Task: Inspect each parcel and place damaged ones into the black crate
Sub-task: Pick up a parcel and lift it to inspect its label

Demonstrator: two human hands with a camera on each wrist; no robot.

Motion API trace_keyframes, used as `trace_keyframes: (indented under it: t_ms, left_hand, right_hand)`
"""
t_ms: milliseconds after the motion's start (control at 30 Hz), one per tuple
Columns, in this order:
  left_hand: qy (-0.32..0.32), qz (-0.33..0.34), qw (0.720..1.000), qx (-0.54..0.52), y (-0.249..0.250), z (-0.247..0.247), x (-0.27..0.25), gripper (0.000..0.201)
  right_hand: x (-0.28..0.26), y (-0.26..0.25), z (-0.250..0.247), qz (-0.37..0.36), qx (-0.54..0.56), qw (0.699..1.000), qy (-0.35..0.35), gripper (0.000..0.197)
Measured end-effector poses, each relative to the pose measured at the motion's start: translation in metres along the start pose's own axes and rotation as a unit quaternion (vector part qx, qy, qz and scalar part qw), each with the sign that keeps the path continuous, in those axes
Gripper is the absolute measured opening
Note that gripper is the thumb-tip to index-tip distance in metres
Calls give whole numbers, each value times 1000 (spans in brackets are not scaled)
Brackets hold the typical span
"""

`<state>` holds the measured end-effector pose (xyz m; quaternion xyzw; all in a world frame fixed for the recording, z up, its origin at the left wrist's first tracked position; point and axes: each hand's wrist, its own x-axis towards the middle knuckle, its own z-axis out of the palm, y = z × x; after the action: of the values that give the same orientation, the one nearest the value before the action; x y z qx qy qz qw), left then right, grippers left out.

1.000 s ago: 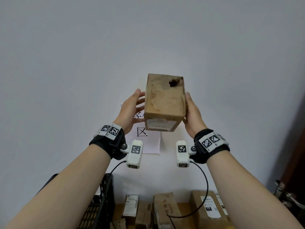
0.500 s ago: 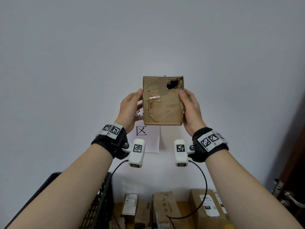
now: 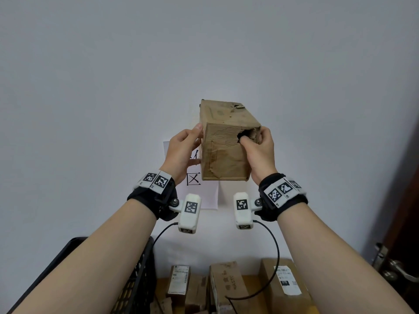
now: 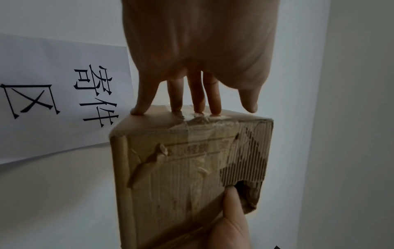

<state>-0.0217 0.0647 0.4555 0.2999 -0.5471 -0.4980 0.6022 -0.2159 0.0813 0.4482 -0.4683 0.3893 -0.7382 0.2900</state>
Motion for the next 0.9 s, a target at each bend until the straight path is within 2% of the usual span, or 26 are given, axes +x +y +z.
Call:
trace_keyframes:
  t_ms: [133,267,400,533,633,667,800,833,900]
  left_hand:
    - [-1,1,1000,18,0,1,-1,40]
    - [7,-11,1000,8,3,4,-5,38]
    - [8,-34,999,18,11,5,-8,42]
    - [11,-31,999,25,14,5,-8,37]
    - [27,-29,999,30,12,6,-6,36]
    - [27,-28,998,39,12,4,-6,34]
    - [-14,-3,997,82,7,-1,-5,72]
    - [-13,4,997,80,7,-2,-5,73]
    - [10,-6,999,47,8,-3,-6,57]
  right_hand:
    - [-1,3,-2,12,16,1000,-13,41]
    - [-3,1,-3,16,28,999,-39,56]
    - [-7,-3,-3,66,70,992,-85,68]
    - [-11,-7,-5,110,97,986,-79,50]
    - [-12,-6,-7,95,57,987,-119,30]
    - [-13,-4,-7,80,39,987,-131,33]
    - [-17,-2,-6,44,45,993,-103,57]
    - [-16,-1,-6,44,55,993,-98,54]
    - [-15,1,-7,58,92,990,-90,40]
